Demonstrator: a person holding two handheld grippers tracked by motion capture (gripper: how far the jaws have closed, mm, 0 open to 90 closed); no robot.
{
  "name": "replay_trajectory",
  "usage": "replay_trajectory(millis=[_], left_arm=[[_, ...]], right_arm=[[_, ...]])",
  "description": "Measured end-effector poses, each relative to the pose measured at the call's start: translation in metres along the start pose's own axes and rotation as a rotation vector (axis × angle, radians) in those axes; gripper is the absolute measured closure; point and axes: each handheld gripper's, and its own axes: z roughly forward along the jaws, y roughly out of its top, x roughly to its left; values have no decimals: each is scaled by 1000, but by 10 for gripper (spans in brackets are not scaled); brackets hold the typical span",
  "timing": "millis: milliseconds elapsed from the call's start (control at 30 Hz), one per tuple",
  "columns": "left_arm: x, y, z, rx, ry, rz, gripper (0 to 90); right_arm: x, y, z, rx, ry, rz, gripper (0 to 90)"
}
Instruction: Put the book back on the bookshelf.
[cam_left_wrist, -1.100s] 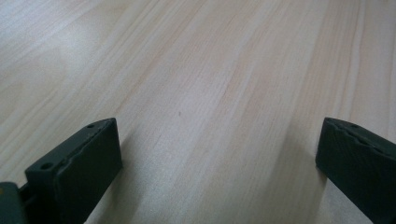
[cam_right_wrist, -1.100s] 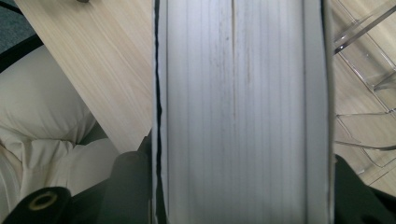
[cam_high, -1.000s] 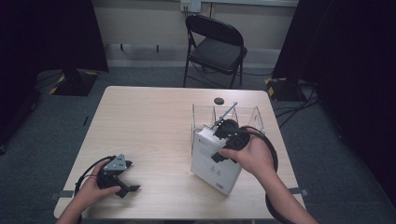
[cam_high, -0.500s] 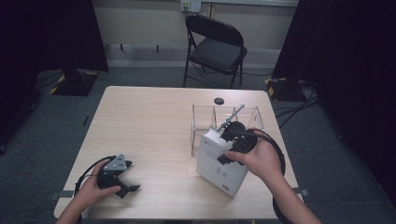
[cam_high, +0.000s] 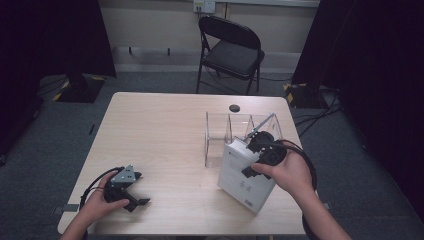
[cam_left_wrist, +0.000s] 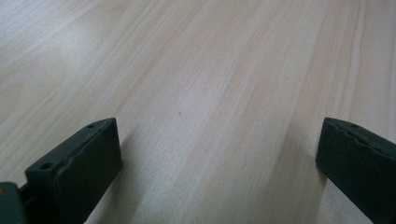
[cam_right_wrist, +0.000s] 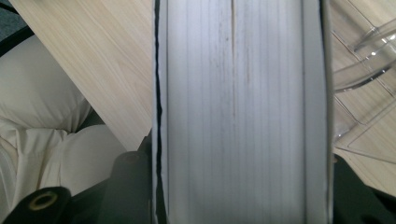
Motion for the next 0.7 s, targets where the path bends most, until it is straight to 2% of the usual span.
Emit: replay_trajectory(millis=[700], left_arm=[[0,0,0,0,0,0,0]], right_arm=[[-12,-20,-11,8,-25,46,522]])
